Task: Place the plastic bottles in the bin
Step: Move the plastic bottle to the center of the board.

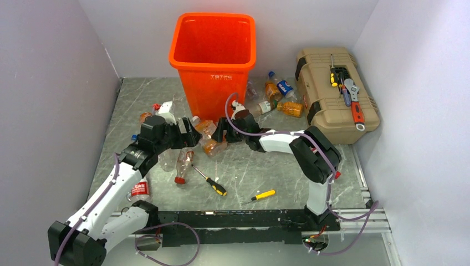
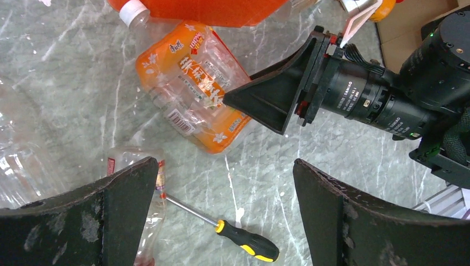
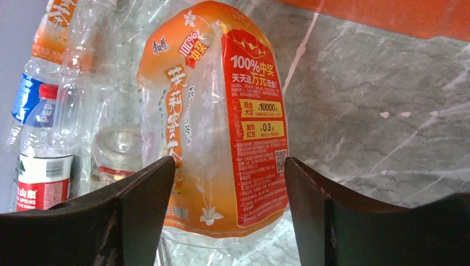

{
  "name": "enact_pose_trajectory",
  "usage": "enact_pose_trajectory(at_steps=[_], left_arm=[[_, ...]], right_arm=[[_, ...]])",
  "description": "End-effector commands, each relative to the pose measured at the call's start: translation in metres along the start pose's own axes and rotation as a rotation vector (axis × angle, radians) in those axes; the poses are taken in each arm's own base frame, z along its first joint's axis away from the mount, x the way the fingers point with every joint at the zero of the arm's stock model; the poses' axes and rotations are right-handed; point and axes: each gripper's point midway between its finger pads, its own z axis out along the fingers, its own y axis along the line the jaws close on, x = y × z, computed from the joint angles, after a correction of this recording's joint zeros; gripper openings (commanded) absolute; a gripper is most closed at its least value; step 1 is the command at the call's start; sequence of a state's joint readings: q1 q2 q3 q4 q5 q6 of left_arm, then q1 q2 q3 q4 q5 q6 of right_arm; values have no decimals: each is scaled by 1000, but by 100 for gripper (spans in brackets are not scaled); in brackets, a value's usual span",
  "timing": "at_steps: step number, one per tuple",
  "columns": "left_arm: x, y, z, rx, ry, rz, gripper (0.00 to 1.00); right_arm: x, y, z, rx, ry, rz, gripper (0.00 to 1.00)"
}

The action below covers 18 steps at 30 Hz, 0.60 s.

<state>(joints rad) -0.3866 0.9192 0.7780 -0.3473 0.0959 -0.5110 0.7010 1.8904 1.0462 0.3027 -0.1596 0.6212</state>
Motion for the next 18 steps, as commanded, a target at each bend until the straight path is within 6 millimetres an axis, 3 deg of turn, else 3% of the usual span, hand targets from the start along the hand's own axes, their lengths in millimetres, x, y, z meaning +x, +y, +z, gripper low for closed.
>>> enact_pose_trajectory(at_steps=[1, 8, 18], left_arm=[[-5, -10, 1, 47, -11, -21, 97], [-2, -12, 4, 58, 4, -26, 96], [13, -19, 16, 102, 89, -8, 93]], right_arm=[[-11, 6, -3, -25, -37, -22, 72], [12, -16, -36, 41, -49, 6, 57], [54, -39, -123, 104, -103, 137, 57]])
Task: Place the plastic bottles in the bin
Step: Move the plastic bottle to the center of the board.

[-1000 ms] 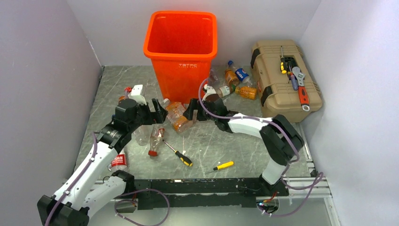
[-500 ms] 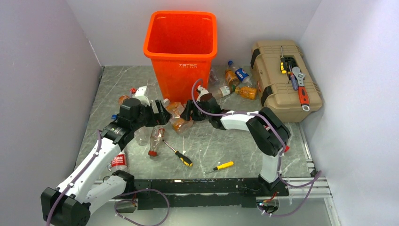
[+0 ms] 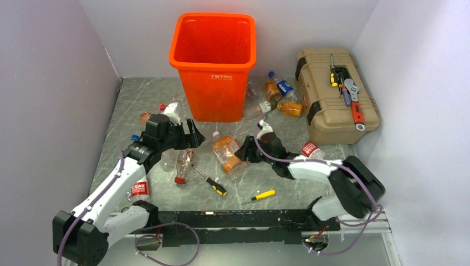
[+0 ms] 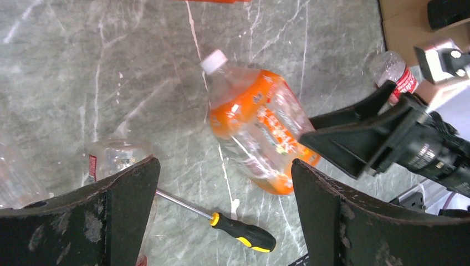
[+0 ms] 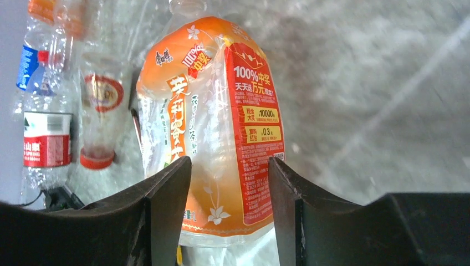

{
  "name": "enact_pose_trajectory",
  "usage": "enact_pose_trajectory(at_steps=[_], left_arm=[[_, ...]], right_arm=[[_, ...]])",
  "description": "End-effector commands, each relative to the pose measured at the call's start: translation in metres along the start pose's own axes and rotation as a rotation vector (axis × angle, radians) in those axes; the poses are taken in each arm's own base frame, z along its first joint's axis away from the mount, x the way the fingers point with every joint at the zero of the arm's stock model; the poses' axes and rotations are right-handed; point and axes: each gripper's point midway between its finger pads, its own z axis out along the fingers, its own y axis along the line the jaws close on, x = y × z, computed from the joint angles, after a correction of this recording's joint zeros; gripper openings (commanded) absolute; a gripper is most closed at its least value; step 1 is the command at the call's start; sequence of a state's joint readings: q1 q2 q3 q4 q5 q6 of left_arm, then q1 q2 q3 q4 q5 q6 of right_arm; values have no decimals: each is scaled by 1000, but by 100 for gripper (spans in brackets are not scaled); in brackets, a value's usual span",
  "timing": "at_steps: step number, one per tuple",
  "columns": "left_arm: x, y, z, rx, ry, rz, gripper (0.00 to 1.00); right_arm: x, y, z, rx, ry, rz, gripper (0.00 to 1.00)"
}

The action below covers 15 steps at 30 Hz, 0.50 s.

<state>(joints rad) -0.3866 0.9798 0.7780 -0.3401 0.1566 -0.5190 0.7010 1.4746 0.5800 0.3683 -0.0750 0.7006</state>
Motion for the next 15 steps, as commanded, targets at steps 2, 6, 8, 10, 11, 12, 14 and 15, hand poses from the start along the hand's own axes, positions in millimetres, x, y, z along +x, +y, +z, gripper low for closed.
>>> enact_pose_trajectory(at_steps=[2, 6, 8, 10, 11, 12, 14, 15], left_arm=[[5, -23, 10, 105, 49, 21, 92], [28, -40, 21, 133, 139, 70, 90], [38, -48, 25, 141, 179, 83, 90], [49, -54, 29, 154, 208, 65, 90], [55, -59, 33, 172, 222, 42, 88], [60, -61, 36, 186, 226, 32, 88], [70, -65, 44, 188, 243, 3, 87], [75, -65, 48, 182, 255, -1, 86]], right_arm=[[13, -16, -40, 40, -43, 73, 61], [6, -11, -59, 32, -68, 79, 81], [0, -11, -63, 41, -89, 81, 89], [-4, -9, -65, 35, -90, 77, 92], [-3, -6, -65, 20, -76, 78, 93], [-1, -5, -64, 8, -63, 80, 94], [4, -4, -62, -15, -42, 86, 94], [6, -3, -62, -22, -36, 90, 95]])
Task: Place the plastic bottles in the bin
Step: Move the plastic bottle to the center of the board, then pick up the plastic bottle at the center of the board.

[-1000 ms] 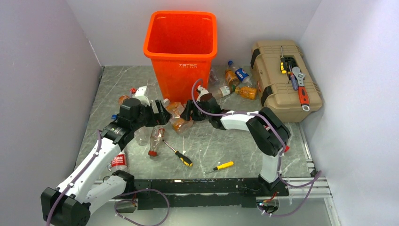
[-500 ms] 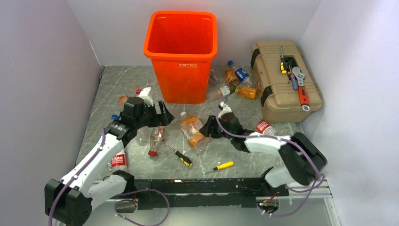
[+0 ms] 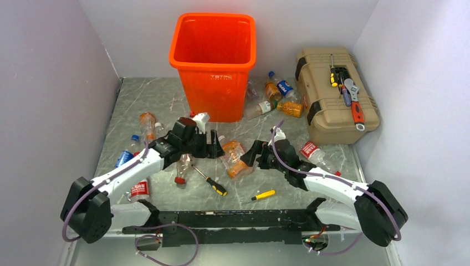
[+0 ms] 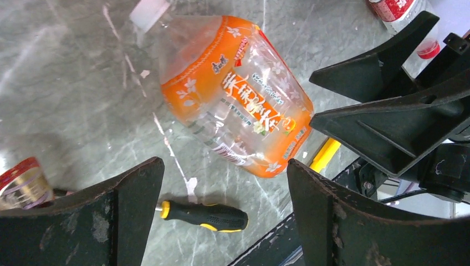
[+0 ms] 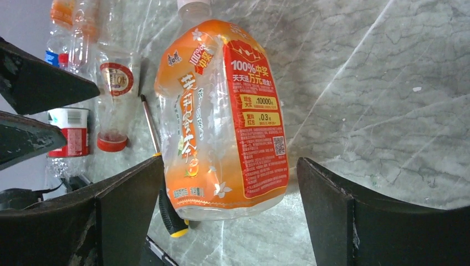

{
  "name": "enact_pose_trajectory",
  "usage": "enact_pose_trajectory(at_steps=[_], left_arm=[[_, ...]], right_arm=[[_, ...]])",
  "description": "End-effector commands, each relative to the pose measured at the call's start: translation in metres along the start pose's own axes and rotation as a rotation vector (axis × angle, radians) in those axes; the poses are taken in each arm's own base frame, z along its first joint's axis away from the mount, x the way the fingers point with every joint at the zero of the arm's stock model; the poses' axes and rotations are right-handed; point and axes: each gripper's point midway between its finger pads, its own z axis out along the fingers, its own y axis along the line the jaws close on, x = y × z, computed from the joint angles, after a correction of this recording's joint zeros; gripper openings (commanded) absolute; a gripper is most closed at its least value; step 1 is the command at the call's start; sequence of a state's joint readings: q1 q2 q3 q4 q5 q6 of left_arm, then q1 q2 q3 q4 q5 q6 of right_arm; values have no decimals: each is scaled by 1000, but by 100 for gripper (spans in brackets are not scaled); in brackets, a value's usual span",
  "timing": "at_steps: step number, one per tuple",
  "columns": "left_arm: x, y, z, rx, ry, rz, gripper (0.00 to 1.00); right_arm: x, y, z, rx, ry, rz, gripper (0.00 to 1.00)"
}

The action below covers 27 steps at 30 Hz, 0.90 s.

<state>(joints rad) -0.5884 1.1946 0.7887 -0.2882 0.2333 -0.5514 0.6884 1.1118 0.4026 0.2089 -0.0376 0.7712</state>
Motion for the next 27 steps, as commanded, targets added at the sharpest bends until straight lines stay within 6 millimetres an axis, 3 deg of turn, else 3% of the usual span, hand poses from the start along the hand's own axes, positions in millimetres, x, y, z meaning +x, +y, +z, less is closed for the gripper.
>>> enact_pose_trajectory(at_steps=[1, 12, 19, 27], left_arm=[[1, -16, 19, 48, -6, -52, 86], [34, 14, 65, -47, 86, -153, 83], [48, 32, 75, -103, 103, -167, 60], [56, 47, 78, -156, 102, -160, 44]], right_arm=[[0, 8, 1, -42, 20, 20, 95], [10, 2, -2, -55, 38, 18, 98], [13, 5, -5, -114, 76, 50, 100], [20, 1, -4, -177, 166, 140, 100]])
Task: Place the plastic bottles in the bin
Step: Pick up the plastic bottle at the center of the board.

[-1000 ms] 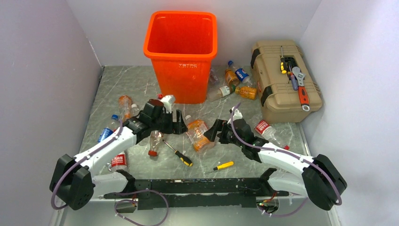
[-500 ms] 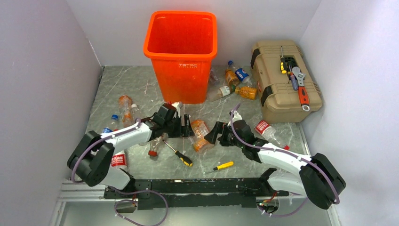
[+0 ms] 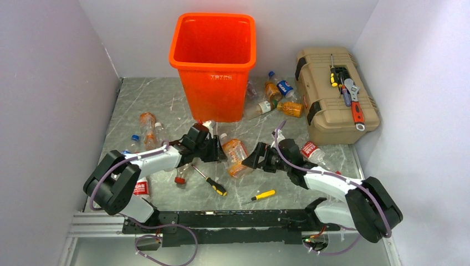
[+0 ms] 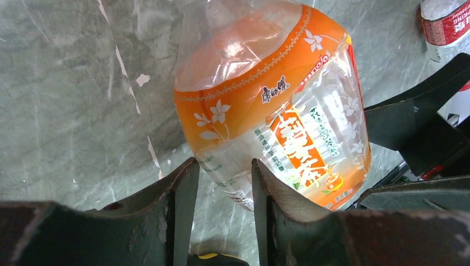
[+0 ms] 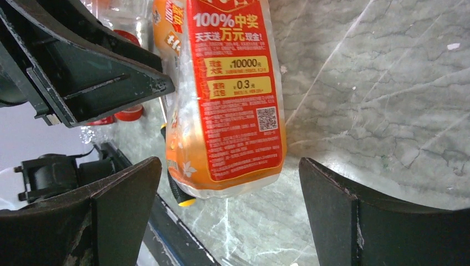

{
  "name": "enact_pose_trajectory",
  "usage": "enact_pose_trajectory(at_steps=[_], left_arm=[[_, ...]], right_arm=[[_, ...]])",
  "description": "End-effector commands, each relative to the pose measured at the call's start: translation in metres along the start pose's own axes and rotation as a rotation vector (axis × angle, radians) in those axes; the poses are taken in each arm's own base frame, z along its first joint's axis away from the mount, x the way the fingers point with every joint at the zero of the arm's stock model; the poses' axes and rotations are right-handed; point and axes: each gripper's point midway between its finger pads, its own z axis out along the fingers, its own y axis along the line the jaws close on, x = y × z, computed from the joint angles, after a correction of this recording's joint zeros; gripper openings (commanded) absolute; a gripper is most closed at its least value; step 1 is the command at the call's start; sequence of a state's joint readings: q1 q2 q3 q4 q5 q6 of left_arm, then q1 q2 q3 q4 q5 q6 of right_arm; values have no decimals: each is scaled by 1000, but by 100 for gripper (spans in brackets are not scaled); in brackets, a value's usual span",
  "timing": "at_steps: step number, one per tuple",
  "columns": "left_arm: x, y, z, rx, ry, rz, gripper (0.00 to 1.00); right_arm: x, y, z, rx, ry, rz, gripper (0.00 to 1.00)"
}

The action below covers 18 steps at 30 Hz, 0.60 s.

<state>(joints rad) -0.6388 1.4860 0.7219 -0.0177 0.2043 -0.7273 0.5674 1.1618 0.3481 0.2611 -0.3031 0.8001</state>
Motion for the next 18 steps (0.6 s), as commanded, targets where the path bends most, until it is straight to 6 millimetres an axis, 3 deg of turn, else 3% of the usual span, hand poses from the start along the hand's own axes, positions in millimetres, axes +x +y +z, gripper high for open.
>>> enact_pose_trajectory(at_steps=[1, 18], left_arm=[[15, 32, 8, -114, 11, -4, 43], [24, 39, 15, -102, 12, -15, 39]], right_arm=[[1, 11, 0, -96, 32, 48, 100], [15, 5, 24, -153, 98, 196, 100]])
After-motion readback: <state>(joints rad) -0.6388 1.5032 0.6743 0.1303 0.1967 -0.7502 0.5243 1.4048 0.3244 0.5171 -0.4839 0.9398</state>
